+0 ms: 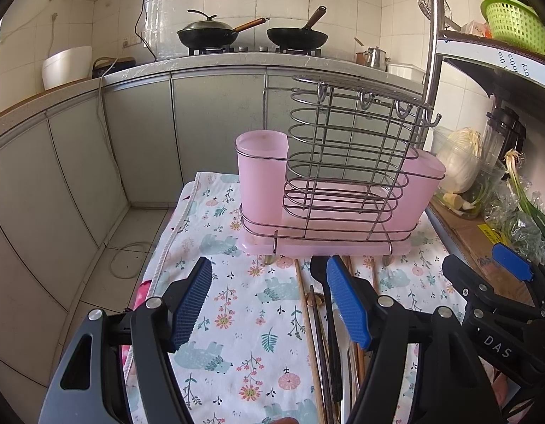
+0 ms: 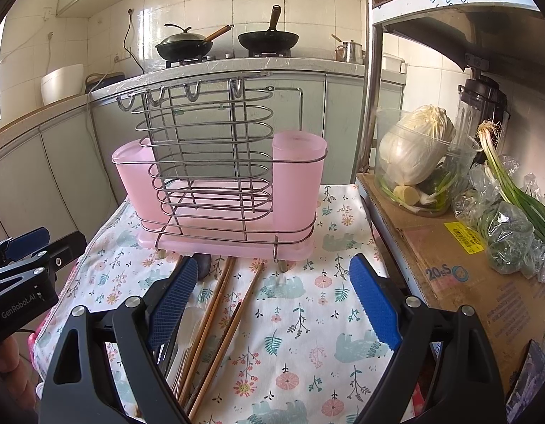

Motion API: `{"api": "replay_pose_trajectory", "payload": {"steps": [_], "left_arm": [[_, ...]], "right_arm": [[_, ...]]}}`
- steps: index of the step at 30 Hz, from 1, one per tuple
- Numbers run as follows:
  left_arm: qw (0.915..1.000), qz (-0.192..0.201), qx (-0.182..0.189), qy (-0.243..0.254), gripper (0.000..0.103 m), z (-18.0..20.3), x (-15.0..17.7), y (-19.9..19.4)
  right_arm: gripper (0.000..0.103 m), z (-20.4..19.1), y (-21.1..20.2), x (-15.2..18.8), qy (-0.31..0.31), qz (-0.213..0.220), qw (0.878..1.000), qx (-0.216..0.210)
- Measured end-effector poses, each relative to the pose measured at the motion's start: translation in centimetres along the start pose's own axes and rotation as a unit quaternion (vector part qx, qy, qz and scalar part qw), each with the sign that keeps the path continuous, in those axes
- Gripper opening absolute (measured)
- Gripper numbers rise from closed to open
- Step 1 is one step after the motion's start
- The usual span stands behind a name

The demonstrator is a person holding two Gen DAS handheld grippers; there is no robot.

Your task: Organize utensils

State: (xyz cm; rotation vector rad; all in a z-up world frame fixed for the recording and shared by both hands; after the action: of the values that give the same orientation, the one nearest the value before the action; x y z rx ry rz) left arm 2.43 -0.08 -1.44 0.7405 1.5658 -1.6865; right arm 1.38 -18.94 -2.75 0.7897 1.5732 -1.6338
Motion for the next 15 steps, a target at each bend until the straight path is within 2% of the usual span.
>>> {"api": "replay_pose_trajectory", "payload": {"steps": [15], "left_arm": [[1.0000,-0.007,-0.001,0.006,0.067,0.00,0.54,0.04]], "right_arm": [[0.088,0.08,0.14,0.50,0.005,-0.011,1.000,0.000]]}}
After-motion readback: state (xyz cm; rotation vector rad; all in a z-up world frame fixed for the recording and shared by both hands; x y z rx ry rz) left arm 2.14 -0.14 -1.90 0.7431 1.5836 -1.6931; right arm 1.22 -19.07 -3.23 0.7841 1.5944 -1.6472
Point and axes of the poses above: each gripper's, at about its wrist camera, not at the fingertips, and y roughly the way its jaws point, z to its right, x to its underside, the point moved 4 cm from there along y, roughly the way its jaws point, and after that the axes turned 5 degrees about -y, right-handed, at the moved point
